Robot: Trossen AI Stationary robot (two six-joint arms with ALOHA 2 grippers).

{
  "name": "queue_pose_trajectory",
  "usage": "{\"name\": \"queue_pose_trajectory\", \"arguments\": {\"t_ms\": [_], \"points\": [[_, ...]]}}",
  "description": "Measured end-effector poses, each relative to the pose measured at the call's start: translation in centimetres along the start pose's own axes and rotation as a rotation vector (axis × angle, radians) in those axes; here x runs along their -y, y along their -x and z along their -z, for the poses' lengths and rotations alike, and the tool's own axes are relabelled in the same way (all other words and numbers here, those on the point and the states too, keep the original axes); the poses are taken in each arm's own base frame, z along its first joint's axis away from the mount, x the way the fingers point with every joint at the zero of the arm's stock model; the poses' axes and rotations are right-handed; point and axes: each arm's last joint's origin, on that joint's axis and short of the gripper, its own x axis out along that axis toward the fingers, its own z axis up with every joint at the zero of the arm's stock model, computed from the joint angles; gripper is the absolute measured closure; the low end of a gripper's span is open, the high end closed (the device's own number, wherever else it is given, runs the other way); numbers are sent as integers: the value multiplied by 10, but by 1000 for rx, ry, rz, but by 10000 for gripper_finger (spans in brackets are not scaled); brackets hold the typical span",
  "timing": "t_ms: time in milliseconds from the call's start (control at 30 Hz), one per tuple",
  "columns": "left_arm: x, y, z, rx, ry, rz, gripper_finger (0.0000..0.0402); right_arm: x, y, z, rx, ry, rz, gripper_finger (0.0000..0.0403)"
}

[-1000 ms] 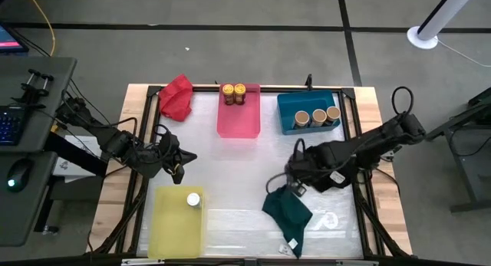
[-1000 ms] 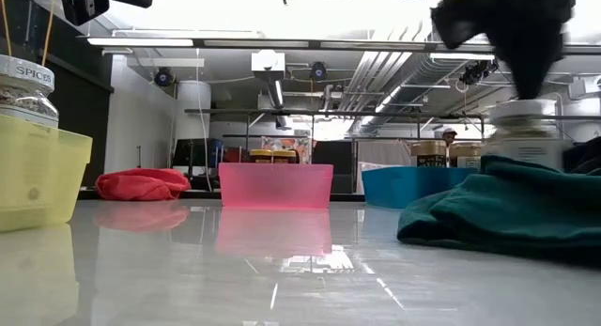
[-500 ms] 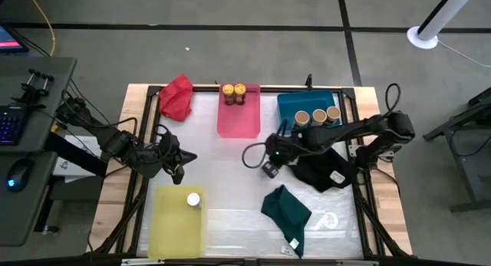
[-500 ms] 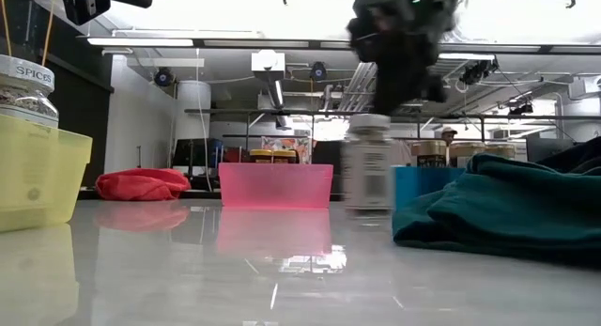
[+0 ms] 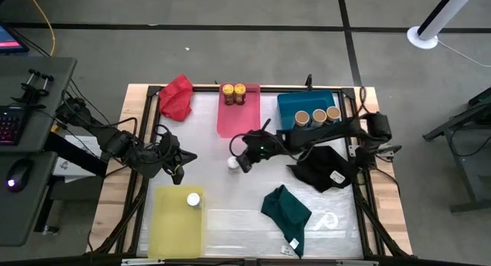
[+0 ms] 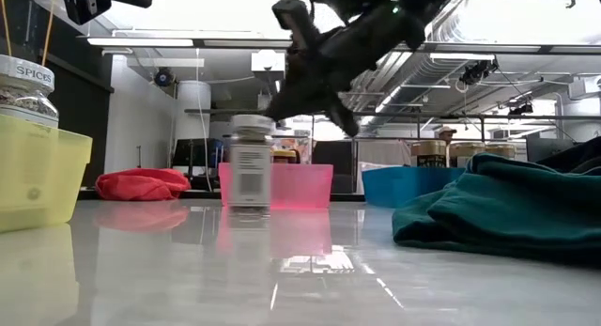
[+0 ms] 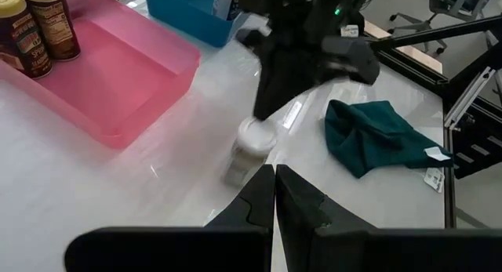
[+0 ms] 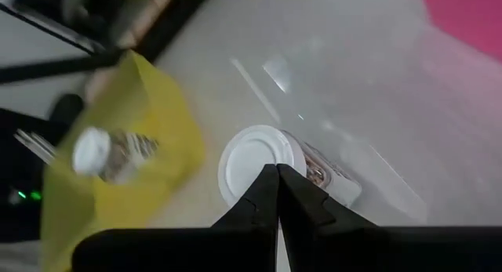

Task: Sort spices by type
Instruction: Put the white seasoning bottle into the yellow bin

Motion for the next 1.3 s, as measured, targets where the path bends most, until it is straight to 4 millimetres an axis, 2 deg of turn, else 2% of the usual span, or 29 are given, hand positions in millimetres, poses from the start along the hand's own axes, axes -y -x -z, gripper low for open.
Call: {"name": "queue_pose_trajectory", "arguments": {"t_ms": [167, 333, 467, 567, 733, 933, 1133, 1233, 1300], "points": [[0, 0, 0, 0, -10, 0, 401, 1, -18, -5, 95, -48, -87, 403], [0, 0, 0, 1, -14, 1, 401, 1, -28, -8, 161, -67, -149, 403], [0, 0, 0, 1, -15, 1, 401, -4, -27, -12, 209, -56, -201, 403], [-1, -1, -1, 5, -9, -7, 397, -11, -15, -19, 243, -22, -231, 403], [-2, -9, -12, 19, 11, 15, 348, -25, 29, -35, 284, 55, -249, 403], [6, -36, -34, 51, -62, 145, 224, -38, 100, -42, 299, 130, -189, 403], [-2, -79, -31, -127, -146, 150, 107, -48, 170, -25, 317, 150, -87, 403], [-8, -95, -29, -173, -174, 110, 71, -50, 194, -14, 332, 152, -28, 403], [-11, -105, -29, -187, -195, 87, 57, -51, 204, -7, 339, 144, 14, 403]]}}
